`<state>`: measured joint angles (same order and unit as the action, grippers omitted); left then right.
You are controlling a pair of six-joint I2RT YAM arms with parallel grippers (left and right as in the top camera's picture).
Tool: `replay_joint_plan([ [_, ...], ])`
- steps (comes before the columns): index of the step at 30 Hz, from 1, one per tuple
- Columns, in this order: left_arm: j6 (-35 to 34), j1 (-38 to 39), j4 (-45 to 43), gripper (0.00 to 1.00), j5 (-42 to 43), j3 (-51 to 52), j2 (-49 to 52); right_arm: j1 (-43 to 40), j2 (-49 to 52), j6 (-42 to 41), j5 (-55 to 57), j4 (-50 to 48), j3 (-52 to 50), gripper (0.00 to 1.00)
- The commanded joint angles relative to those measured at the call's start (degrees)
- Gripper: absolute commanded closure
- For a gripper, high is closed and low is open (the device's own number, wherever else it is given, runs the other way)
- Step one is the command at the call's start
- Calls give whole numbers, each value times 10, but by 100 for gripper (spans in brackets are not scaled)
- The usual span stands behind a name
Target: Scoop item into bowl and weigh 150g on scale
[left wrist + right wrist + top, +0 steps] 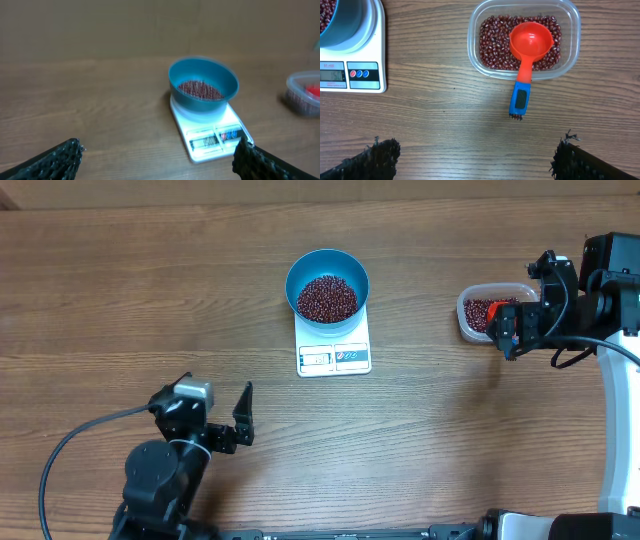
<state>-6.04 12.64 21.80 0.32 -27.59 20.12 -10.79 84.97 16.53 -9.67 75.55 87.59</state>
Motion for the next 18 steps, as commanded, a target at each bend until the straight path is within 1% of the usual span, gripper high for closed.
replay_joint_plan([
  [1,-49,-19,-26,0,12,35,-36,-2,0,0,-5,-2,15,0],
  [4,-78,-34,-53,0,12,63,-65,-2,0,0,-5,-2,15,0],
  [9,-108,-55,-96,0,12,106,-106,-2,0,0,-5,-2,15,0],
  [18,-109,-86,-123,0,7,153,-161,-2,0,0,-5,-2,15,0],
])
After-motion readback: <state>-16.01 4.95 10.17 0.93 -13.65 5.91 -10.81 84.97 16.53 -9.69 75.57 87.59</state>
